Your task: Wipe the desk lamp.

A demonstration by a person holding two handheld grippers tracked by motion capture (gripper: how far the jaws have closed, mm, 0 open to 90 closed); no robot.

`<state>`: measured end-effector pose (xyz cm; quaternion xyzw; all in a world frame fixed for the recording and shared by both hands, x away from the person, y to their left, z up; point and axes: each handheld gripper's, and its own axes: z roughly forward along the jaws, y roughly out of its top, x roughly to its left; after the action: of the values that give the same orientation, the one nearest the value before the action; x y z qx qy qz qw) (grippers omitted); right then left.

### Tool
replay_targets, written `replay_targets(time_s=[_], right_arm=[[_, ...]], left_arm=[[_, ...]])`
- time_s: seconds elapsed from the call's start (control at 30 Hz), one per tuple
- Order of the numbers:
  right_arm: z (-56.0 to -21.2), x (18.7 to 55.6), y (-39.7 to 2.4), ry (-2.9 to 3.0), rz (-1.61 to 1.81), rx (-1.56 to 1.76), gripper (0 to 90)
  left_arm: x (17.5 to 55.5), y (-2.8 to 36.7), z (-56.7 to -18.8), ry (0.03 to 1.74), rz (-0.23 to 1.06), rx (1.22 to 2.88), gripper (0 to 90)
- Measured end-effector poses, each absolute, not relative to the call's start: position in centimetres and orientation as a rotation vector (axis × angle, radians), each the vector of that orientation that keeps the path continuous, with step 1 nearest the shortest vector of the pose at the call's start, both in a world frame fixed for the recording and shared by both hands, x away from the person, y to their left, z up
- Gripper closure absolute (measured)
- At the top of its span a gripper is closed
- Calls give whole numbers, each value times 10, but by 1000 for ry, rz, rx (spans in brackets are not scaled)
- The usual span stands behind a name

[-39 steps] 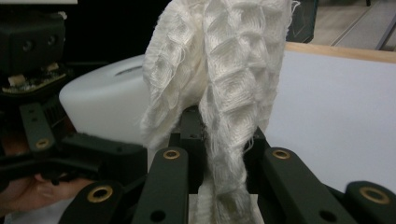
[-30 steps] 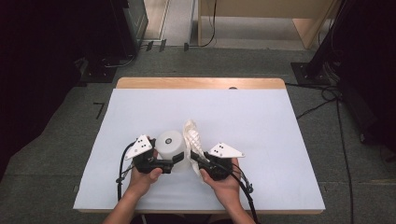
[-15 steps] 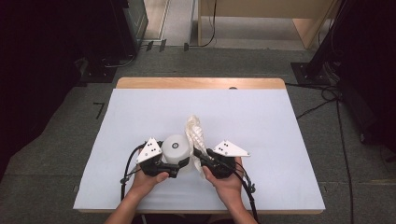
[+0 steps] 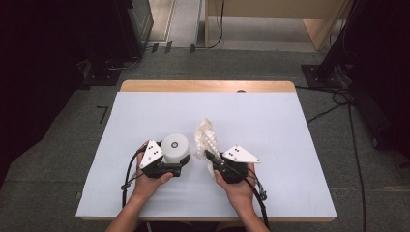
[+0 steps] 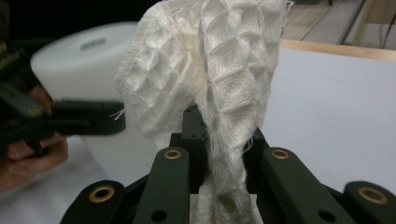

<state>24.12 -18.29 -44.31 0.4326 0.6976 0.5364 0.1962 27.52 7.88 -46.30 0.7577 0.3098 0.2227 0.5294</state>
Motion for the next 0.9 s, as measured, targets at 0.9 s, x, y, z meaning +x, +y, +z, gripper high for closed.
replay_targets(time_s=[0.9], right_arm=[[-451, 244, -200, 1925, 1470, 1274, 787]], left_arm=[[254, 57, -477, 1022, 741, 1781, 79]])
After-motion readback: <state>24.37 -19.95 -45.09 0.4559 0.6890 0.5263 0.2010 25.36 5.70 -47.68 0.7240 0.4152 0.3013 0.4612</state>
